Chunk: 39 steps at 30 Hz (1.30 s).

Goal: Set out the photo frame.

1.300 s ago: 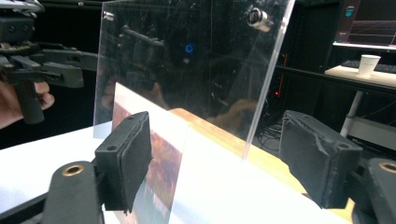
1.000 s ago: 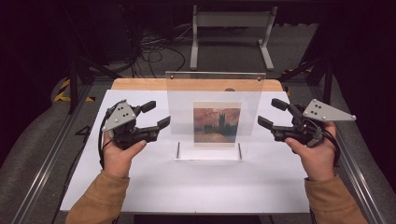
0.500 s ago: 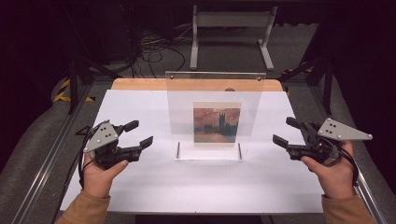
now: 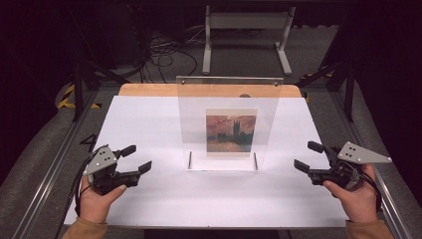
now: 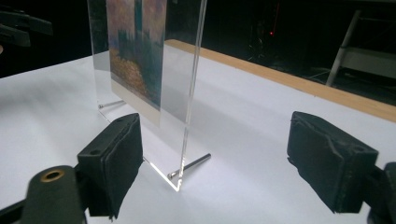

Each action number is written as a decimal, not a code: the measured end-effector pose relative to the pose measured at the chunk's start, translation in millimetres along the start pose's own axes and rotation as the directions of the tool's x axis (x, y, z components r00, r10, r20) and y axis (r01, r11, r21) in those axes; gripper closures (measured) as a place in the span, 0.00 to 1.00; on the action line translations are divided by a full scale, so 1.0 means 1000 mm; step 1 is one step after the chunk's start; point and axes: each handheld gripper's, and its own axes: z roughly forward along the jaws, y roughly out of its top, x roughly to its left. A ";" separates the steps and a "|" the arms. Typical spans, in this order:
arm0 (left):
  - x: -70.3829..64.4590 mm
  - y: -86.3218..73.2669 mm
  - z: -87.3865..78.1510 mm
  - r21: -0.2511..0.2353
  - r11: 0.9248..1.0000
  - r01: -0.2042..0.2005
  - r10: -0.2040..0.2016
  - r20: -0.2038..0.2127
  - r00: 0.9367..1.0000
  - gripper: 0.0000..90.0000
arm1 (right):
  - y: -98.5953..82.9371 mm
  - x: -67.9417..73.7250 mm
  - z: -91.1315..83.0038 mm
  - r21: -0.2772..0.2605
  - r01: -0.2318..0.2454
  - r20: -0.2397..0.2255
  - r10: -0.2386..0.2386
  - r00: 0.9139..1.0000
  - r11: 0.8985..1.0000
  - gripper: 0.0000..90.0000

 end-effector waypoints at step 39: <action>0.005 -0.056 0.033 0.041 0.999 0.023 -0.023 0.009 1.000 0.29 | -0.082 0.001 0.031 0.106 -0.052 0.010 0.052 0.999 0.993 0.17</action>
